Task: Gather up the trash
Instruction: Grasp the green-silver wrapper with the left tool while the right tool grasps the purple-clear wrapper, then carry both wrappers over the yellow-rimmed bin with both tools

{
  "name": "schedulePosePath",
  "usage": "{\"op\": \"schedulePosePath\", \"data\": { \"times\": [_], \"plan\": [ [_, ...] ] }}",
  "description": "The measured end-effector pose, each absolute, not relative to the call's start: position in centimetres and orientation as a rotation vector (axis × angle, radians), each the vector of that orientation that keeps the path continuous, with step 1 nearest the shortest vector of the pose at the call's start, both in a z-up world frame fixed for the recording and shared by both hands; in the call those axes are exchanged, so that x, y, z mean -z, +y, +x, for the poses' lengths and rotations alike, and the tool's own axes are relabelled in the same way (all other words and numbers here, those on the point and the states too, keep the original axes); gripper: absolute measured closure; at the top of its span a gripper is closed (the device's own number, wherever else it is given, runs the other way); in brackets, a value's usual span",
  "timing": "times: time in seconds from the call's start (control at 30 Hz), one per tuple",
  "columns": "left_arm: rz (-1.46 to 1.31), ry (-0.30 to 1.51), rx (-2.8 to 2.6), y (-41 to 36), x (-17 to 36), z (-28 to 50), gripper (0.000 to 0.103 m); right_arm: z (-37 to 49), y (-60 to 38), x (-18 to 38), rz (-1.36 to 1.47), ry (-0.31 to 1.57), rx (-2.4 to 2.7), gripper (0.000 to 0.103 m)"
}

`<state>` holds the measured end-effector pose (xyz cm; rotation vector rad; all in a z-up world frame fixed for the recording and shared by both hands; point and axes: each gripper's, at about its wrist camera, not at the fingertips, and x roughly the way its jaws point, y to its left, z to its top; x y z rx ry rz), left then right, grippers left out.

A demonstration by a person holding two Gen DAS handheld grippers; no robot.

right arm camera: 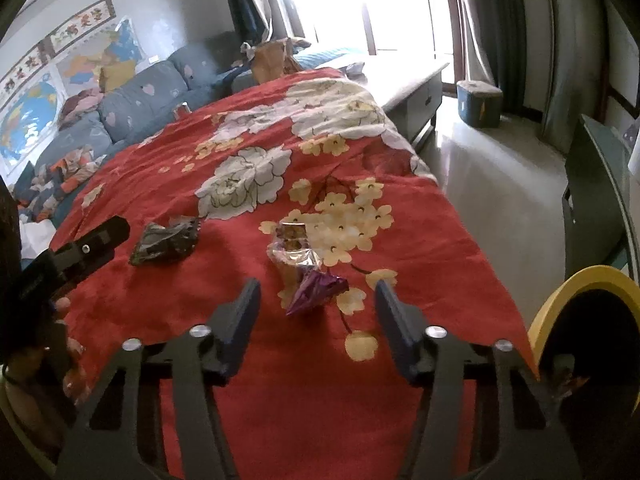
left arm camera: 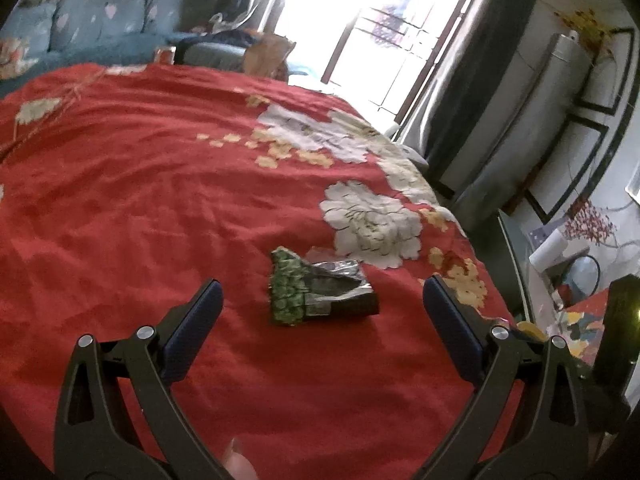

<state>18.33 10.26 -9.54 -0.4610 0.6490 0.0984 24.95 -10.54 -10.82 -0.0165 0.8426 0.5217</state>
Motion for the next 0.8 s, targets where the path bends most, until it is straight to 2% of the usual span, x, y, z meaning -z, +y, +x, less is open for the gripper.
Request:
{"op": "schedulePosePath", "data": {
  "times": [0.03,0.13,0.2,0.33,0.4,0.57,0.8],
  "plan": [
    [-0.475,0.655,-0.1,10.5,9.8,18.5,0.012,25.1,-10.4,11.1,-0.007,0.855,-0.529,0.066],
    [-0.518,0.667,-0.098,11.3,10.4,18.8,0.02,25.0,-10.2,11.6,-0.002,0.871,-0.544,0.084],
    [-0.555,0.681,-0.092,11.8,11.0,19.1,0.033,24.6,-10.2,11.6,0.001,0.868,-0.556,0.084],
    [-0.585,0.706,-0.076,12.0,11.6,19.4,0.052,24.0,-10.4,11.3,0.011,0.861,-0.568,0.084],
    [-0.586,0.711,-0.066,11.9,11.7,19.5,0.073,23.7,-10.5,11.1,0.016,0.857,-0.57,0.085],
    [-0.558,0.706,-0.044,11.3,11.4,19.3,0.09,22.7,-11.1,10.7,0.031,0.848,-0.575,0.085],
    [-0.504,0.669,-0.012,9.9,10.0,18.6,0.096,21.7,-12.5,9.9,0.051,0.823,-0.557,0.085]
  ]
}}
